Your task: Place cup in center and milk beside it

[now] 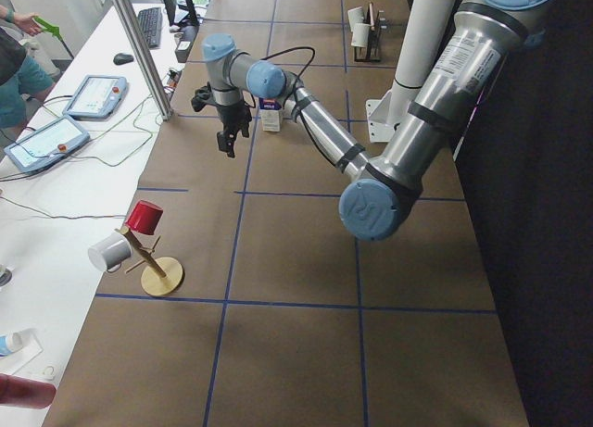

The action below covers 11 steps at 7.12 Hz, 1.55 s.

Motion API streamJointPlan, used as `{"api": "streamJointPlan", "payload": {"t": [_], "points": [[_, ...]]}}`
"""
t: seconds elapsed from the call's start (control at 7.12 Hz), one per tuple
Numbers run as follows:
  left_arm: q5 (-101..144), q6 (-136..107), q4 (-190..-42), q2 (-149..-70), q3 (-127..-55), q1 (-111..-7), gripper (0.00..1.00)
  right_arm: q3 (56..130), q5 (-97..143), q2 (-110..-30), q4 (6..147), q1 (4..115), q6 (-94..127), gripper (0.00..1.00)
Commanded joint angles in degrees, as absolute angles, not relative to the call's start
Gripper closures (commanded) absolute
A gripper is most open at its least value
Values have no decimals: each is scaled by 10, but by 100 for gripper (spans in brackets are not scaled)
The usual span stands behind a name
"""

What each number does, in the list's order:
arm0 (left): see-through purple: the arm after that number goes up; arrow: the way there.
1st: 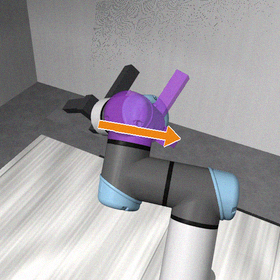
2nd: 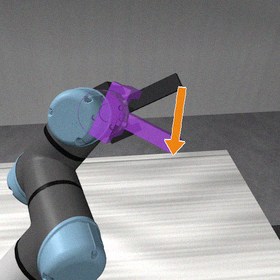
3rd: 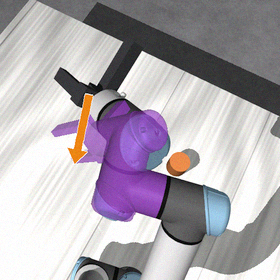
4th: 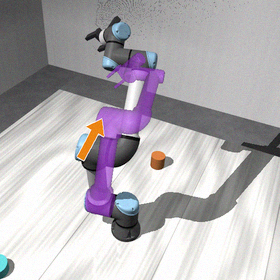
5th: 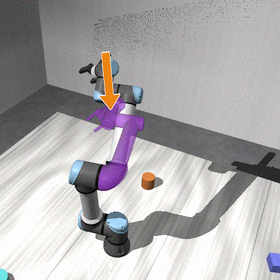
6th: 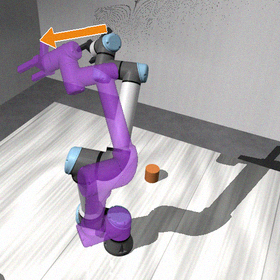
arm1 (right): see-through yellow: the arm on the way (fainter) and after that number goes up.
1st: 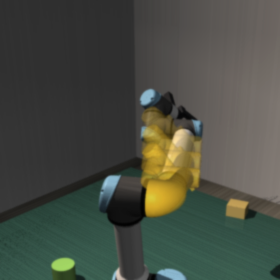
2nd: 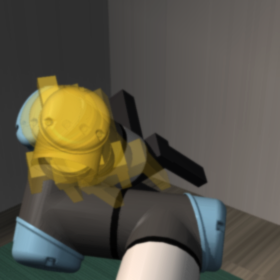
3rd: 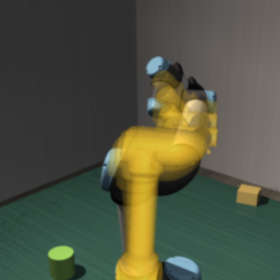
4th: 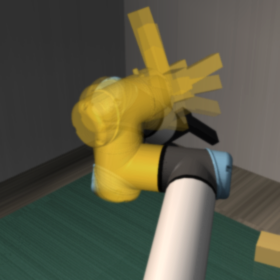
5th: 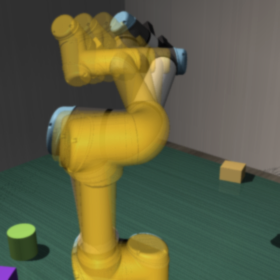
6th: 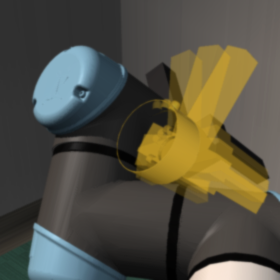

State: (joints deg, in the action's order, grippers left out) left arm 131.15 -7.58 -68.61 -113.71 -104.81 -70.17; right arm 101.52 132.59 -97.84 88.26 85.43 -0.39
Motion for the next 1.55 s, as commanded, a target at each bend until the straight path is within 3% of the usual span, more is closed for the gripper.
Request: {"api": "streamJointPlan", "payload": {"t": [0.0, 0.42, 0.7, 1.4], "points": [[1358, 57, -723, -991, -1049, -801, 0, 1017, 1333, -976, 886, 854, -4, 0], [1357, 64, -830, -843, -1030, -822, 0, 1017, 1336, -976, 888, 854, 1, 0], [1356, 67, -831, -821, -1000, -822, 0, 1018, 1338, -977, 883, 854, 17, 0], [1295, 65, -839, -830, -1009, -822, 0, 1017, 1337, -976, 881, 853, 18, 0]]}}
